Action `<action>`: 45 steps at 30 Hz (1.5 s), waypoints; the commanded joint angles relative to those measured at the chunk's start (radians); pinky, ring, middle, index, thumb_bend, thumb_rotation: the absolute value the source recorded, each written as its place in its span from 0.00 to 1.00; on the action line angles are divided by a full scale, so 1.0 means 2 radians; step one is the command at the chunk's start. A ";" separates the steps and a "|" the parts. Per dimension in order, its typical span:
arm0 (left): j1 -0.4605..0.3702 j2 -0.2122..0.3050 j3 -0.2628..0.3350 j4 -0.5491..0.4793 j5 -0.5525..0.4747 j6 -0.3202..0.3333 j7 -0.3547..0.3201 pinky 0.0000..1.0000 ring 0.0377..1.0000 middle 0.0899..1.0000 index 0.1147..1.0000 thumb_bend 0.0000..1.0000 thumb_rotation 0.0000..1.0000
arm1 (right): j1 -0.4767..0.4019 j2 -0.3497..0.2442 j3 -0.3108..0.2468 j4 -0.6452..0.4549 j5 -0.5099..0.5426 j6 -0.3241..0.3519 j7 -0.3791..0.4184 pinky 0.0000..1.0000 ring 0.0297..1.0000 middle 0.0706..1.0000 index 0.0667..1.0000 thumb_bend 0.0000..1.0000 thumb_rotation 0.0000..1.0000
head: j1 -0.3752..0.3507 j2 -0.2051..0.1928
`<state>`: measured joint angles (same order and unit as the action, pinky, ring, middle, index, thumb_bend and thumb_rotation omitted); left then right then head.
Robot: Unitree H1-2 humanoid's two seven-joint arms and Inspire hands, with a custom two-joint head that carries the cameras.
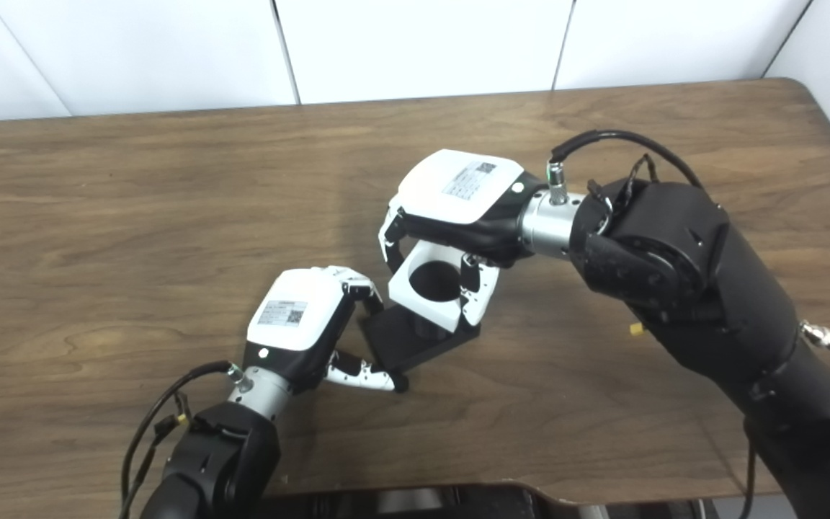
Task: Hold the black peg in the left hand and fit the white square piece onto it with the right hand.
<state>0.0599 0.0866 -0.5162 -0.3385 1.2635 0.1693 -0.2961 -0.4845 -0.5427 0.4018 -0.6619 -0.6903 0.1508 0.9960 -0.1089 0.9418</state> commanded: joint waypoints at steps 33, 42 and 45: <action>0.005 -0.006 -0.009 -0.011 0.035 0.004 -0.019 0.77 0.78 0.69 0.42 0.51 0.05 | 0.007 0.013 0.007 0.034 -0.026 -0.039 -0.015 0.79 0.84 0.73 0.45 0.52 0.13 | 0.010 0.011; 0.007 -0.006 -0.007 -0.016 0.037 0.004 -0.030 0.79 0.78 0.70 0.42 0.51 0.05 | 0.007 0.014 -0.004 0.050 -0.023 -0.043 -0.025 0.77 0.83 0.73 0.45 0.52 0.13 | 0.008 0.013; 0.006 -0.006 -0.008 -0.016 0.039 0.003 -0.029 0.79 0.78 0.70 0.42 0.51 0.05 | 0.007 0.014 -0.007 0.053 -0.021 -0.042 -0.025 0.77 0.83 0.73 0.46 0.52 0.13 | 0.008 0.013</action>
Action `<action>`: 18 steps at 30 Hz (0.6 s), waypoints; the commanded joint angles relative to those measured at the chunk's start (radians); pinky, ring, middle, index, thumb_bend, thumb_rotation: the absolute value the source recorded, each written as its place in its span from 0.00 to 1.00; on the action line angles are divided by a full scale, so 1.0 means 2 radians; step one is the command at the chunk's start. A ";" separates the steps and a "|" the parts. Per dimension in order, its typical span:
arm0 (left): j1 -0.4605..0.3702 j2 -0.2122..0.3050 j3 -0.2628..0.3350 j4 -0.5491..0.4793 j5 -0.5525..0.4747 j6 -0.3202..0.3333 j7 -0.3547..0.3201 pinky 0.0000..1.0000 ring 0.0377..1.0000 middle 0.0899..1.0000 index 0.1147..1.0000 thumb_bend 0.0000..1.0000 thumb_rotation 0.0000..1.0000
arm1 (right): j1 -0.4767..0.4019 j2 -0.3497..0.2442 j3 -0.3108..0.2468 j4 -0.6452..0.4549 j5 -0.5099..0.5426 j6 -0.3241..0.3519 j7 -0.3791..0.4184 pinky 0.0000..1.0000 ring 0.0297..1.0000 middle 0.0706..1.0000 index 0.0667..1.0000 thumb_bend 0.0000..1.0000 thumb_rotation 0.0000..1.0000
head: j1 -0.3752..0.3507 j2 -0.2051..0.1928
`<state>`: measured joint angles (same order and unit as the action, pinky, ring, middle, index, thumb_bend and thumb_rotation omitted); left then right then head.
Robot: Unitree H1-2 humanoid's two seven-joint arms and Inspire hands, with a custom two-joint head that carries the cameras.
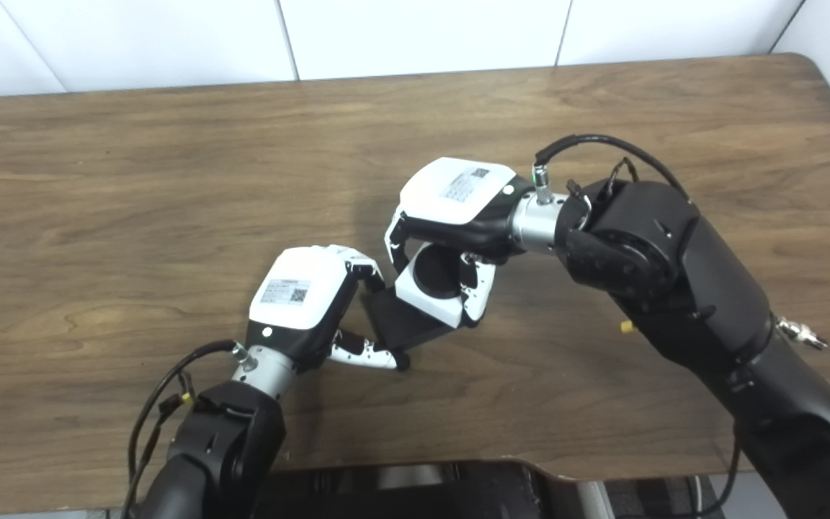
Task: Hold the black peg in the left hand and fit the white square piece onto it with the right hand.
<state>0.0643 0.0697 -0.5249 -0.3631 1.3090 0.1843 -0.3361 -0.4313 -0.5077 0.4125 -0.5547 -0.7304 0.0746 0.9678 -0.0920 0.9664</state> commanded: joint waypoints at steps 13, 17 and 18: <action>0.005 0.004 -0.001 0.002 0.011 -0.005 -0.003 0.76 0.78 0.70 0.42 0.51 0.05 | -0.043 0.000 -0.022 -0.010 0.000 0.042 0.029 0.97 0.93 0.86 0.82 1.00 0.47 | -0.001 -0.009; 0.005 0.005 -0.002 0.004 0.014 -0.006 -0.002 0.77 0.78 0.70 0.42 0.51 0.05 | -0.052 0.004 -0.032 -0.020 0.004 0.069 0.041 0.97 0.94 0.87 0.83 1.00 0.47 | -0.002 -0.011; 0.005 0.005 -0.002 0.004 0.014 -0.006 -0.002 0.77 0.78 0.70 0.42 0.51 0.05 | -0.054 0.004 -0.034 -0.022 0.005 0.074 0.044 0.96 0.94 0.87 0.83 1.00 0.48 | -0.002 -0.011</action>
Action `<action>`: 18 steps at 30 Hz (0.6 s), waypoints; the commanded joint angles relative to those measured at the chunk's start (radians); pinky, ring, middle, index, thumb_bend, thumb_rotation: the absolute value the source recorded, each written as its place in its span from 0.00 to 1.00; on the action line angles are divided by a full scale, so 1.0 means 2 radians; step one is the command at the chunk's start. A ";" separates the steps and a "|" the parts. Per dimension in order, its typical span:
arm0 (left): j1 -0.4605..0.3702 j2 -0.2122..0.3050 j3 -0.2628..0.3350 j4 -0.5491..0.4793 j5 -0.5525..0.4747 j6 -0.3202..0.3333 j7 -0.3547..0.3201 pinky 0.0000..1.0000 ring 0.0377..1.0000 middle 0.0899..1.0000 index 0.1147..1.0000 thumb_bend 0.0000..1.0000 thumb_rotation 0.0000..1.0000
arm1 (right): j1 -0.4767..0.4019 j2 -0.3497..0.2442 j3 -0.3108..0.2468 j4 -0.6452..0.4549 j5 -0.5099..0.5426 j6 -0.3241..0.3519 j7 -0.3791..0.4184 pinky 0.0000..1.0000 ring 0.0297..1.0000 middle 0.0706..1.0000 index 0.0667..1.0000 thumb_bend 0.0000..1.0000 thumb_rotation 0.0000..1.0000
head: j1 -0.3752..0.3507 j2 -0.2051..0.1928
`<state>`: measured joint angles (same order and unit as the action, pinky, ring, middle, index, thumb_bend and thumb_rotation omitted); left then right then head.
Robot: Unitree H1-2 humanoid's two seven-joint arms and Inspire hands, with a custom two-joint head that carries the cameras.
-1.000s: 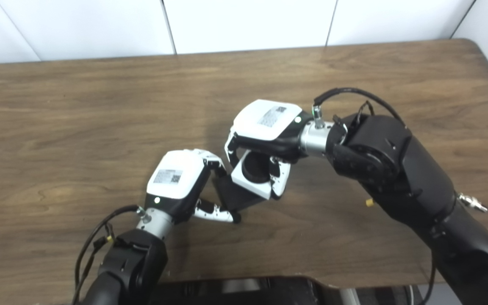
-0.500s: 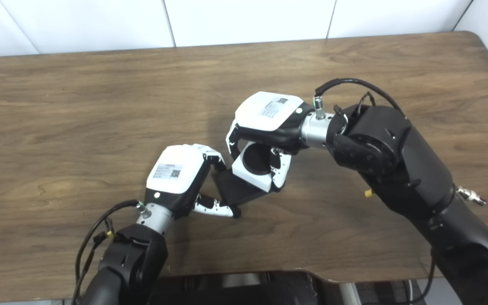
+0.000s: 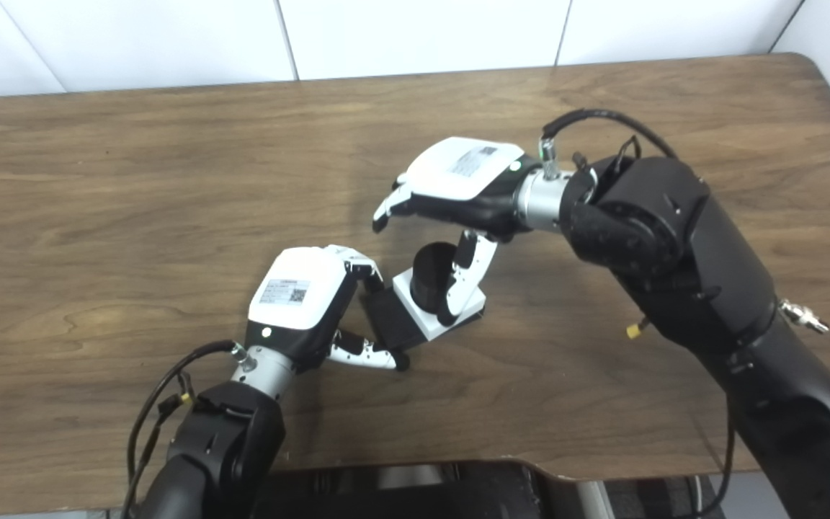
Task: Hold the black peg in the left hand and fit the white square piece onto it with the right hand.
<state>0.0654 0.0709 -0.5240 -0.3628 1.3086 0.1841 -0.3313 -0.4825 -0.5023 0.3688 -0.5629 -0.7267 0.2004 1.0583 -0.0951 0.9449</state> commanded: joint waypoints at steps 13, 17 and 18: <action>0.003 0.006 0.001 0.015 0.022 -0.001 0.011 0.77 0.78 0.70 0.42 0.51 0.05 | -0.043 -0.005 -0.031 -0.012 0.016 0.027 -0.011 0.91 0.95 0.87 0.79 1.00 0.43 | 0.006 -0.011; 0.003 0.010 0.004 0.020 0.024 -0.001 0.013 0.74 0.76 0.69 0.42 0.51 0.05 | -0.043 -0.003 -0.031 -0.006 0.011 0.025 -0.016 0.90 0.95 0.86 0.79 1.00 0.42 | 0.011 -0.018; 0.002 0.012 0.004 0.021 0.030 0.000 0.012 0.74 0.76 0.69 0.42 0.51 0.05 | -0.042 -0.002 -0.030 -0.005 0.011 0.024 -0.019 0.90 0.95 0.86 0.79 1.00 0.42 | 0.009 -0.020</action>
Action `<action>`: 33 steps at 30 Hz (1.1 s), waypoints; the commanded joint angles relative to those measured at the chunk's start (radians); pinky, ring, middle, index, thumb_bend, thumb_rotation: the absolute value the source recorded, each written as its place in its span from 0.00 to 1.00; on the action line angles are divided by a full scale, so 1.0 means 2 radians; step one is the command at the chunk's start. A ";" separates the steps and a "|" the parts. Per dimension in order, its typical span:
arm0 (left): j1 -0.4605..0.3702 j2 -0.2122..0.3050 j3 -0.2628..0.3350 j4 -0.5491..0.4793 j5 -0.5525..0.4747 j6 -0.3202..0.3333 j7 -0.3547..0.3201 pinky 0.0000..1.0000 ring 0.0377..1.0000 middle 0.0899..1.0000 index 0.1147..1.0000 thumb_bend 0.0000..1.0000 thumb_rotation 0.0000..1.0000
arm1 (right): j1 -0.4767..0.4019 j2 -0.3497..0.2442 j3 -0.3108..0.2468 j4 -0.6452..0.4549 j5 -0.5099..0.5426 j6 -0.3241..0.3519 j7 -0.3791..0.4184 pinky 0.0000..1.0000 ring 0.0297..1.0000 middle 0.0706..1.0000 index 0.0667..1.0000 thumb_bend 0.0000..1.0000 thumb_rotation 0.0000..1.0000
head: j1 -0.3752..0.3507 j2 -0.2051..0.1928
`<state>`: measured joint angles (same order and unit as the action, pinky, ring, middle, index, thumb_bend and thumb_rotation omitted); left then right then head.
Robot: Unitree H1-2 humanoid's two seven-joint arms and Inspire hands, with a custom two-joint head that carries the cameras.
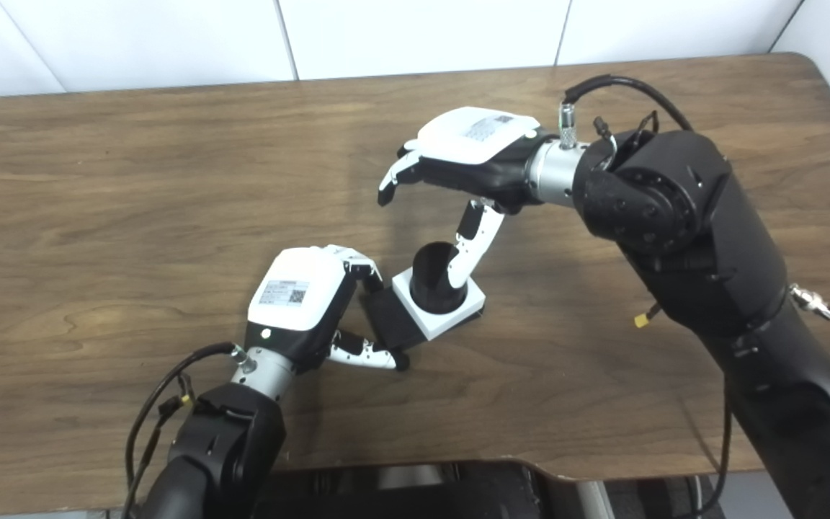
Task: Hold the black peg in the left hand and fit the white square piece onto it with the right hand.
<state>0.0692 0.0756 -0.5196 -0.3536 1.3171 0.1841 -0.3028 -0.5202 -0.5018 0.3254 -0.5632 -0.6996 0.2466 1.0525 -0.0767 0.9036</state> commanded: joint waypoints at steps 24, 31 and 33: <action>0.001 -0.003 0.048 -0.070 -0.006 -0.004 -0.031 0.71 0.75 0.72 0.69 0.83 0.38 | 0.002 -0.007 -0.022 -0.007 -0.014 0.004 -0.025 0.94 0.95 0.86 0.77 0.99 0.43 | 0.002 -0.006; -0.026 -0.016 0.083 -0.139 -0.007 0.009 -0.139 0.71 0.76 0.74 0.72 0.84 0.40 | 0.002 -0.008 -0.023 -0.005 -0.016 0.006 -0.028 0.94 0.94 0.86 0.77 1.00 0.43 | 0.000 -0.008; -0.041 -0.023 0.098 -0.170 -0.007 0.018 -0.198 0.71 0.77 0.75 0.74 0.85 0.41 | 0.002 -0.010 -0.025 0.000 -0.014 0.001 -0.033 0.93 0.94 0.85 0.77 1.00 0.43 | 0.000 -0.010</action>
<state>0.0319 0.0445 -0.3319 -0.6383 1.3002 0.2128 -0.6588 -0.4841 -0.5048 0.3014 -0.5596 -0.7274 0.2529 1.0273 -0.0752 0.8836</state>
